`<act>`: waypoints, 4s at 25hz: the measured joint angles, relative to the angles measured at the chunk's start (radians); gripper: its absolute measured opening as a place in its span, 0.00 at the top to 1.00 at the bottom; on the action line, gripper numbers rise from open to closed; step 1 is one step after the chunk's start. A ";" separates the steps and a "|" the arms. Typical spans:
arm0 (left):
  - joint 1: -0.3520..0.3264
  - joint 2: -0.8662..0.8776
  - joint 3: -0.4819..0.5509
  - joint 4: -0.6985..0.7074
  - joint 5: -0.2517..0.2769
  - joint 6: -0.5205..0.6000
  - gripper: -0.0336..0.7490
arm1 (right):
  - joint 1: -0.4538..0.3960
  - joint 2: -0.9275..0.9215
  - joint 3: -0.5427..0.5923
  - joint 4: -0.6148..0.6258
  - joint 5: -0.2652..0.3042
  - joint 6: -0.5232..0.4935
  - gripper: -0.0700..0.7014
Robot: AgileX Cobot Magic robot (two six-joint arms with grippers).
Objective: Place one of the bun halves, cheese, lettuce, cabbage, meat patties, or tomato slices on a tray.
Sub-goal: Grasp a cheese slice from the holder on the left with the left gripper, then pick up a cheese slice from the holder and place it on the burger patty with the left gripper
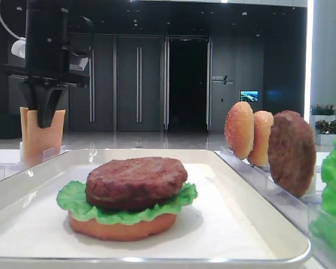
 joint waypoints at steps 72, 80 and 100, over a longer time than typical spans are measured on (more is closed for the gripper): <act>-0.028 -0.579 0.630 -0.582 -0.216 0.115 0.92 | 0.000 0.000 0.000 0.000 0.000 0.000 0.30; -0.107 -0.589 0.717 -0.764 -0.324 0.209 0.92 | 0.000 0.000 0.000 0.000 0.000 0.000 0.30; -0.189 -0.647 1.002 -1.162 -0.526 0.555 0.92 | 0.000 0.000 0.000 0.000 0.000 0.000 0.30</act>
